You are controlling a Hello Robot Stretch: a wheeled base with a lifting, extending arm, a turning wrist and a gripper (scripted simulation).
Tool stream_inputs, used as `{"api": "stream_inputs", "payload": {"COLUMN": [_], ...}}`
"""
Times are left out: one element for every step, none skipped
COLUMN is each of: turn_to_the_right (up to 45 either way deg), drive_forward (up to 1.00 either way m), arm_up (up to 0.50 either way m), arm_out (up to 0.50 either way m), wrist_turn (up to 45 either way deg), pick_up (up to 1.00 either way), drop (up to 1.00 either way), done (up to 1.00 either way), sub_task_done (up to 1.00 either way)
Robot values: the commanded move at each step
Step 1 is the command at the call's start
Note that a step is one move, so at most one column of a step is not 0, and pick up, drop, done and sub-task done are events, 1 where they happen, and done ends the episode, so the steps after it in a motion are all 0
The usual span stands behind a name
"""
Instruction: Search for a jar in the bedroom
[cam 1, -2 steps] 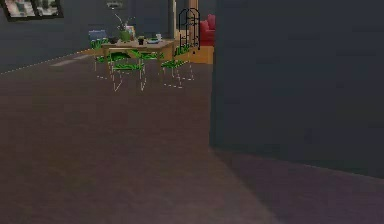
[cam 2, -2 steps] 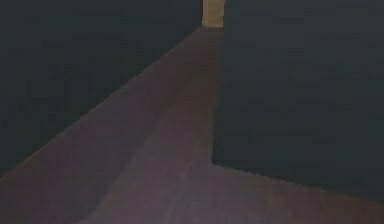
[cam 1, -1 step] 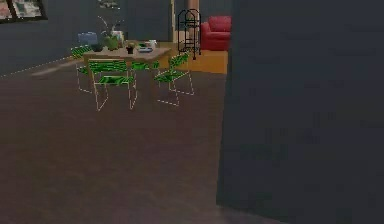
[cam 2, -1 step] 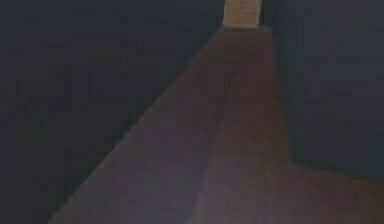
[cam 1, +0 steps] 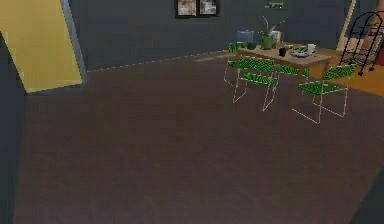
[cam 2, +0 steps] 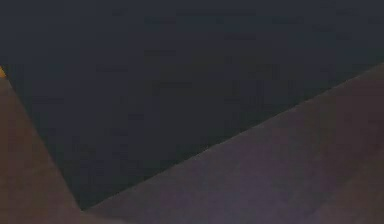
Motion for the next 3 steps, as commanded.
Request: {"api": "stream_inputs", "payload": {"turn_to_the_right": [0.0,0.0,0.0], "drive_forward": [1.00,1.00,0.95], "arm_up": [0.00,0.00,0.00], "arm_out": [0.00,0.00,0.00], "wrist_turn": [0.0,0.0,0.0], "pick_up": [0.00,0.00,0.00], "drop": [0.00,0.00,0.00], "done": [0.00,0.00,0.00], "sub_task_done": [0.00,0.00,0.00]}}
